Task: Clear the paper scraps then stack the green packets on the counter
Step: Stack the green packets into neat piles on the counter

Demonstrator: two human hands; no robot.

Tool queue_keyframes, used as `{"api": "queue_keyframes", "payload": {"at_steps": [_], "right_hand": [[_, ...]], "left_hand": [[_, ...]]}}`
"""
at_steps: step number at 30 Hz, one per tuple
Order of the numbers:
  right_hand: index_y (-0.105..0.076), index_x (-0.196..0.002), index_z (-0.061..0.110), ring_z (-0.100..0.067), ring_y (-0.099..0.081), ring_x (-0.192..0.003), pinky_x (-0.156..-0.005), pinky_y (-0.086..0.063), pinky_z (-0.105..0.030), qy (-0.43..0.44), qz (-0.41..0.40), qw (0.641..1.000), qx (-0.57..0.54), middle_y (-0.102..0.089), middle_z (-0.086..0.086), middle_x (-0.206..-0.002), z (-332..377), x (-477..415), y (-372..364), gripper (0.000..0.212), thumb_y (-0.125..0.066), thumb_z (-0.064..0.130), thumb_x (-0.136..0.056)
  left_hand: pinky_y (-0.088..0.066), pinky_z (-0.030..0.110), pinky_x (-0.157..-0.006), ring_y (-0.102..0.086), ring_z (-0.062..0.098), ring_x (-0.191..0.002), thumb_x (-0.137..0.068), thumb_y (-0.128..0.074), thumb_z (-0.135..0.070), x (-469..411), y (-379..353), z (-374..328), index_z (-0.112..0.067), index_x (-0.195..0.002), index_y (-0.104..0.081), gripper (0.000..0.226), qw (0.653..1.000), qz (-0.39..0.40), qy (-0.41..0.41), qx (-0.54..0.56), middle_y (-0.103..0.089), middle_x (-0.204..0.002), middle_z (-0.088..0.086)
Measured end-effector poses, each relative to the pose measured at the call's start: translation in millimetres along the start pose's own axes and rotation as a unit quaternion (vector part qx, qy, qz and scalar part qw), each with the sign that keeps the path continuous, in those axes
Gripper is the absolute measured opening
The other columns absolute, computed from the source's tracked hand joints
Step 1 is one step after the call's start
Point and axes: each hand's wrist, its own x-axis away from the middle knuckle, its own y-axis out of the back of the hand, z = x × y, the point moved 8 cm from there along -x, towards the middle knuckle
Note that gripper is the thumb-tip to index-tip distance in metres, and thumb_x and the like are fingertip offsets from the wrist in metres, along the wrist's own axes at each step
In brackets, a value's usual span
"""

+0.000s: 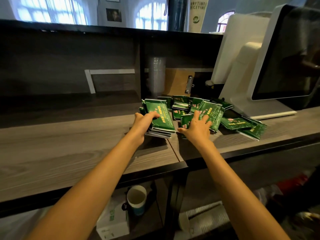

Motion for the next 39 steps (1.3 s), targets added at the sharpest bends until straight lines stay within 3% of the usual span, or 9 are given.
{"api": "queue_keyframes", "payload": {"at_steps": [4, 8, 11, 15, 20, 23, 28, 36, 39], "right_hand": [[-0.012, -0.146, 0.006, -0.041, -0.031, -0.132, -0.106, -0.031, -0.042, 0.043, -0.017, 0.994, -0.101, -0.025, -0.026, -0.145, 18.1, -0.5, -0.7, 0.089, -0.072, 0.019, -0.082], [-0.026, -0.136, 0.003, -0.038, -0.056, -0.104, -0.081, -0.047, -0.044, 0.069, -0.017, 0.980, -0.187, -0.057, -0.024, -0.111, 40.4, -5.6, -5.6, 0.064, -0.064, 0.002, -0.085], [-0.032, -0.135, 0.006, -0.032, -0.057, -0.098, -0.081, -0.049, -0.044, 0.061, -0.015, 0.967, -0.248, -0.056, -0.014, -0.104, 56.5, -9.4, -8.6, 0.051, -0.055, -0.001, -0.090], [-0.040, -0.128, 0.007, -0.029, -0.056, -0.097, -0.072, -0.043, -0.035, 0.053, -0.055, 0.945, -0.318, -0.058, -0.014, -0.108, 76.6, -24.4, -10.2, 0.043, -0.045, -0.009, -0.088], [-0.042, -0.106, 0.012, -0.024, -0.058, -0.095, -0.073, -0.053, -0.036, 0.013, 0.012, 0.896, -0.445, -0.056, -0.014, -0.109, 102.4, -41.5, -34.7, 0.027, -0.048, -0.006, -0.088], [-0.050, -0.110, 0.007, -0.018, -0.051, -0.095, -0.058, -0.041, -0.018, 0.026, 0.048, 0.886, -0.461, -0.051, -0.010, -0.109, 124.3, -42.7, -46.9, 0.023, -0.052, -0.003, -0.089], [-0.055, -0.102, 0.008, -0.017, -0.055, -0.090, -0.064, -0.044, -0.015, 0.043, 0.090, 0.859, -0.503, -0.057, -0.004, -0.092, 149.9, -37.0, -72.0, 0.015, -0.060, 0.003, -0.088], [-0.056, -0.093, 0.011, -0.011, -0.052, -0.084, -0.068, -0.041, -0.017, 0.180, 0.013, 0.914, -0.364, -0.053, -0.003, -0.096, 167.4, -26.4, -68.2, 0.024, -0.073, 0.021, -0.080], [-0.056, -0.086, 0.013, -0.009, -0.051, -0.079, -0.063, -0.039, -0.010, 0.210, 0.004, 0.911, -0.356, -0.057, -0.005, -0.091, 171.0, -23.4, -65.4, 0.016, -0.071, 0.018, -0.081]], "left_hand": [[-0.047, 0.046, -0.096, -0.056, 0.029, -0.110, -0.078, -0.068, -0.026, -3.3, 14.0, 0.0, -0.008, -0.130, -0.031, 0.066, 1.000, -0.014, -0.001, -0.003, -0.054, -0.122, 0.015], [-0.050, 0.041, -0.089, -0.058, 0.028, -0.107, -0.081, -0.066, -0.021, -8.7, 38.8, -5.9, -0.007, -0.135, -0.027, 0.068, 0.999, -0.044, -0.009, 0.014, -0.055, -0.120, 0.015], [-0.048, 0.046, -0.095, -0.057, 0.029, -0.109, -0.080, -0.067, -0.020, -13.5, 62.4, -13.1, -0.007, -0.132, -0.029, 0.066, 0.997, -0.077, -0.023, 0.008, -0.053, -0.121, 0.014], [-0.051, 0.036, -0.071, -0.059, 0.024, -0.094, -0.082, -0.066, -0.015, -22.3, 94.7, -22.0, -0.013, -0.110, -0.037, 0.041, 0.992, -0.117, -0.040, 0.019, -0.055, -0.111, 0.011], [-0.047, 0.030, -0.068, -0.057, 0.020, -0.091, -0.083, -0.065, -0.015, -33.3, 119.0, -27.1, -0.008, -0.121, -0.039, 0.046, 0.990, -0.132, -0.044, 0.015, -0.054, -0.108, 0.009], [-0.046, 0.030, -0.068, -0.056, 0.019, -0.089, -0.084, -0.064, -0.017, -40.3, 125.8, -21.0, -0.008, -0.122, -0.040, 0.046, 0.991, -0.131, -0.033, 0.017, -0.054, -0.108, 0.007], [-0.046, 0.032, -0.074, -0.058, 0.021, -0.096, -0.084, -0.065, -0.027, -53.9, 136.4, -5.7, -0.009, -0.122, -0.043, 0.048, 0.990, -0.138, -0.013, 0.004, -0.056, -0.117, 0.008], [-0.044, 0.044, -0.100, -0.052, 0.026, -0.120, -0.075, -0.059, -0.062, -57.1, 123.6, -9.7, -0.010, -0.139, -0.034, 0.087, 0.994, -0.107, -0.027, 0.001, -0.048, -0.137, 0.009], [-0.051, 0.039, -0.088, -0.059, 0.023, -0.108, -0.075, -0.067, -0.052, -55.8, 115.9, -8.3, -0.009, -0.136, -0.034, 0.081, 0.996, -0.081, -0.023, -0.011, -0.055, -0.128, 0.010]]}}
